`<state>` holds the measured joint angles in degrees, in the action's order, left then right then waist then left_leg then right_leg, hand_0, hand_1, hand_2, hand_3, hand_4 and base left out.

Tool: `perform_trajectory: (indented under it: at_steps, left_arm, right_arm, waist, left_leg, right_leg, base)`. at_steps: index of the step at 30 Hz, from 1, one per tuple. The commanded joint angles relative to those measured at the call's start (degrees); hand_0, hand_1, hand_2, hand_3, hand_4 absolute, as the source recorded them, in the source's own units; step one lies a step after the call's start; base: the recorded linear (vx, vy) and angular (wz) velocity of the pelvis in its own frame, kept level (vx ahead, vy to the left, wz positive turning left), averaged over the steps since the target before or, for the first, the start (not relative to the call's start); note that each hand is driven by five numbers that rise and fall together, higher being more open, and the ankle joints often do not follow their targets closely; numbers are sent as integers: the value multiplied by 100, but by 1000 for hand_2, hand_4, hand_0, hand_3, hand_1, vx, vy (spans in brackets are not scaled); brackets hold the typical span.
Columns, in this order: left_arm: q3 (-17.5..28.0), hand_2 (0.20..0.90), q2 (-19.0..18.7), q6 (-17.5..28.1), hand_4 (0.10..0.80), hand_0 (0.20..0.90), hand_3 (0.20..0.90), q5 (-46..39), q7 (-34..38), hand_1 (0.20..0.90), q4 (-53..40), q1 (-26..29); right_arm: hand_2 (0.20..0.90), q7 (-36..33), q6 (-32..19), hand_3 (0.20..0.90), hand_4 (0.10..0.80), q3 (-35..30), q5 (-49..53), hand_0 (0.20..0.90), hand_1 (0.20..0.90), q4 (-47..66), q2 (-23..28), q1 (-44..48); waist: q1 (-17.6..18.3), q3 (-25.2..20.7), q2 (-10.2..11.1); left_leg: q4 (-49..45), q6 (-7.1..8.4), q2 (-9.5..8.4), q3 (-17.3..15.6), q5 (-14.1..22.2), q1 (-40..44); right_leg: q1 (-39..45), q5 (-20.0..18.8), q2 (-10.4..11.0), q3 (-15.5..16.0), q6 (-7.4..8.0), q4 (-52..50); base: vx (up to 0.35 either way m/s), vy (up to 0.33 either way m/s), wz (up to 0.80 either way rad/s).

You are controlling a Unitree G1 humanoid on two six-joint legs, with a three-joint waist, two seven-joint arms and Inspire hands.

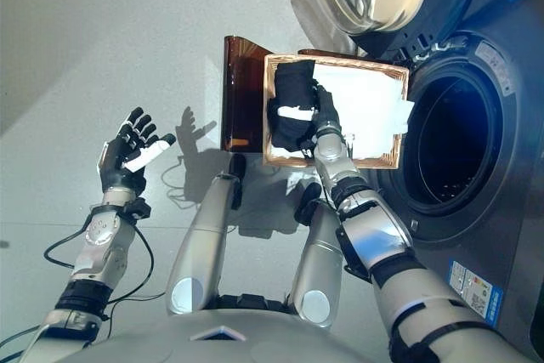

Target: Pick up the clothes and place them into the washing machine

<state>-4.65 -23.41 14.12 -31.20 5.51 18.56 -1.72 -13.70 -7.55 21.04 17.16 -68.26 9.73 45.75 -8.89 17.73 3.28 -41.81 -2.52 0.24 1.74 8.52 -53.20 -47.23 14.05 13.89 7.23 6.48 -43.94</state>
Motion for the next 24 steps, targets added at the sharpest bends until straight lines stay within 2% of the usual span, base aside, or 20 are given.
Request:
perform_trajectory:
  at_steps: [1,2,3,4,5,13,24]
  left_arm:
    - [261,900,-337,374,800,900,900,97,15,900,-391,-1]
    - [276,900,-351,371,800,900,900,102,20,900,-407,-23]
    - [293,900,-365,369,800,900,900,106,24,900,-402,-12]
    - [289,900,-377,368,800,900,900,118,25,900,-395,-5]
    - [291,900,-376,362,800,900,900,135,24,900,-394,-1]
    - [332,900,-424,343,800,900,900,185,59,900,-425,-20]
    - [432,900,-483,325,800,900,900,257,114,900,-378,-7]
  right_arm:
    - [900,351,-73,900,800,375,-586,900,900,16,-436,291]
    - [807,330,-49,807,733,388,-691,807,807,24,-416,335]
    - [527,296,-14,527,533,415,-814,527,527,-1,-402,379]
    - [299,305,12,299,371,435,-878,299,299,-2,-386,418]
    - [200,290,16,200,300,442,-901,200,200,8,-392,436]
    - [200,166,164,200,300,470,-1355,200,200,-239,-451,696]
    - [200,47,185,200,300,282,-1340,200,200,-349,-420,747]
  waist:
    - [-366,-12,-85]
    - [-370,-2,-91]
    - [-377,16,-103]
    - [-373,28,-112]
    - [-375,37,-114]
    - [-412,91,-138]
    - [-356,42,-97]
  left_leg:
    - [113,166,-96,-179,357,218]
    - [111,165,-99,-180,354,209]
    - [114,166,-97,-185,348,201]
    - [116,166,-105,-182,345,191]
    - [117,167,-107,-184,345,190]
    - [82,165,-119,-174,321,52]
    - [80,158,-123,-168,336,11]
  right_leg:
    - [-123,-596,4,-114,-91,357]
    - [-134,-595,4,-115,-91,352]
    - [-152,-594,6,-121,-93,342]
    - [-174,-592,12,-129,-91,327]
    - [-179,-591,15,-132,-90,326]
    - [-289,-611,31,-117,-85,274]
    - [-388,-614,-7,-129,-96,229]
  base:
    - [0,0,0]
    - [0,0,0]
    - [0,0,0]
    - [0,0,0]
    - [0,0,0]
    - [0,0,0]
    - [-1,0,1]
